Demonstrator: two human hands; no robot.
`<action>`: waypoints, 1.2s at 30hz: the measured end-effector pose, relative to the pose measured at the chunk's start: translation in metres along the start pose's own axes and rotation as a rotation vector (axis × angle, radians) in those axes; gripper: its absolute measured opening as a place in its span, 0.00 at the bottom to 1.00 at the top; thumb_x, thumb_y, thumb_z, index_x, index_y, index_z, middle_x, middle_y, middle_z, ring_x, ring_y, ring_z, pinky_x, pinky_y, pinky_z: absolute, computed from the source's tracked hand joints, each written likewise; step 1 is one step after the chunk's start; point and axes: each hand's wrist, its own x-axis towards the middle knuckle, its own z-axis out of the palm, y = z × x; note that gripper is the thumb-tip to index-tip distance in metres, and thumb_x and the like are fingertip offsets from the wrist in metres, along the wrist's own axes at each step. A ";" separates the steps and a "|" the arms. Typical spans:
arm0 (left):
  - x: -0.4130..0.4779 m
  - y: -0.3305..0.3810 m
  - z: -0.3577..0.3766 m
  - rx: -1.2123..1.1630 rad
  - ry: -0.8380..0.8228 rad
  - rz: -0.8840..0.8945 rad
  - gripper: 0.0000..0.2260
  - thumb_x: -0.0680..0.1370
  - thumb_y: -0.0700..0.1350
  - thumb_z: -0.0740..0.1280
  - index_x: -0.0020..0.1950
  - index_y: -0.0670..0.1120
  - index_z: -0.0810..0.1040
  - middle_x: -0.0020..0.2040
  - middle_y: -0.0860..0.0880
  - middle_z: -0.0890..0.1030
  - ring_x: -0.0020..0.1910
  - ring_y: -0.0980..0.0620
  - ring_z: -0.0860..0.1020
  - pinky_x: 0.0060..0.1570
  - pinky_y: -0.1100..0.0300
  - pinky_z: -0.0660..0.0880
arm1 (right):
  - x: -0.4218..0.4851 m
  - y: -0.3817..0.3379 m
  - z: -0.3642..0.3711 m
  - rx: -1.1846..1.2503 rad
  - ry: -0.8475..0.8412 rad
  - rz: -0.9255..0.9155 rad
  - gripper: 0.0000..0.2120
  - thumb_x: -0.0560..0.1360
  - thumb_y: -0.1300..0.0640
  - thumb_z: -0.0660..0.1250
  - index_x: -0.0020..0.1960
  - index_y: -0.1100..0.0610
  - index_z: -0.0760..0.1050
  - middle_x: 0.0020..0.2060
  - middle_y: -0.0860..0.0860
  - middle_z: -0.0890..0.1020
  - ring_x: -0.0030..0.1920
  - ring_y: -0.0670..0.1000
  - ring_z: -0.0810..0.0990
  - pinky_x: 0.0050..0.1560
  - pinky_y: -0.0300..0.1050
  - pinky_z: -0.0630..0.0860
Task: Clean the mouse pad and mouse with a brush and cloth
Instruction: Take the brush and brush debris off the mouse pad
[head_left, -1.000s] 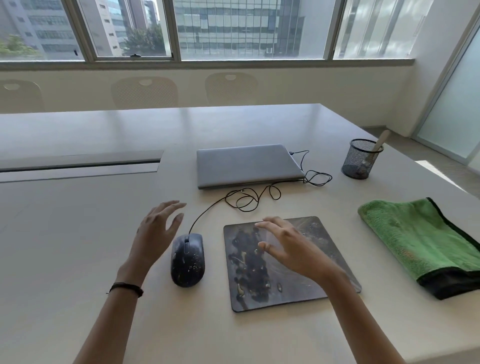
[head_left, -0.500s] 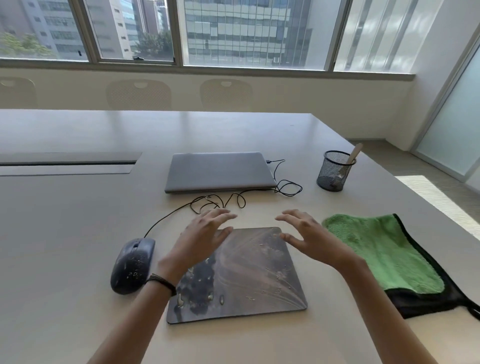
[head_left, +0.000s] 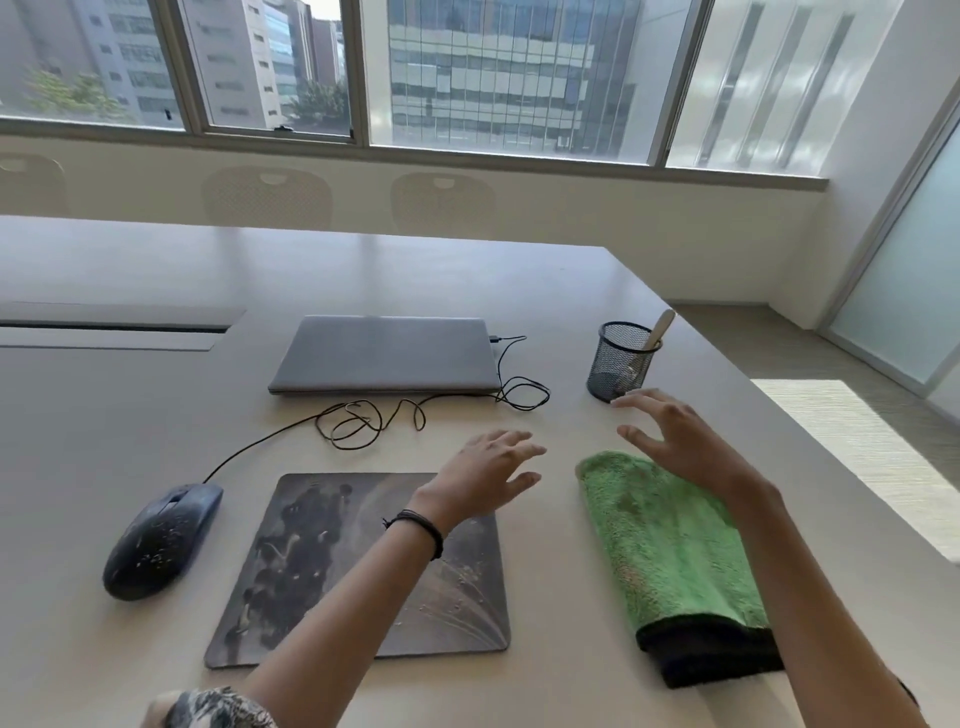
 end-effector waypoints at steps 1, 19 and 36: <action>0.005 0.003 0.004 0.015 -0.019 -0.010 0.21 0.80 0.53 0.56 0.72 0.50 0.64 0.74 0.47 0.63 0.72 0.48 0.61 0.70 0.53 0.57 | 0.004 0.007 -0.004 0.011 0.031 0.012 0.15 0.75 0.60 0.67 0.62 0.61 0.75 0.60 0.56 0.76 0.61 0.55 0.75 0.60 0.39 0.65; 0.029 0.018 0.022 0.113 -0.019 -0.072 0.17 0.81 0.52 0.55 0.67 0.48 0.71 0.65 0.48 0.72 0.61 0.45 0.72 0.64 0.55 0.64 | 0.117 0.079 -0.014 0.360 0.413 0.562 0.27 0.72 0.53 0.70 0.65 0.66 0.69 0.57 0.63 0.77 0.64 0.61 0.70 0.66 0.53 0.66; 0.032 0.021 0.019 0.131 -0.027 -0.100 0.16 0.80 0.54 0.55 0.63 0.50 0.74 0.64 0.49 0.74 0.60 0.47 0.73 0.65 0.54 0.62 | 0.135 0.076 -0.005 0.286 0.552 0.523 0.10 0.75 0.57 0.64 0.43 0.64 0.78 0.46 0.63 0.81 0.54 0.63 0.76 0.57 0.55 0.67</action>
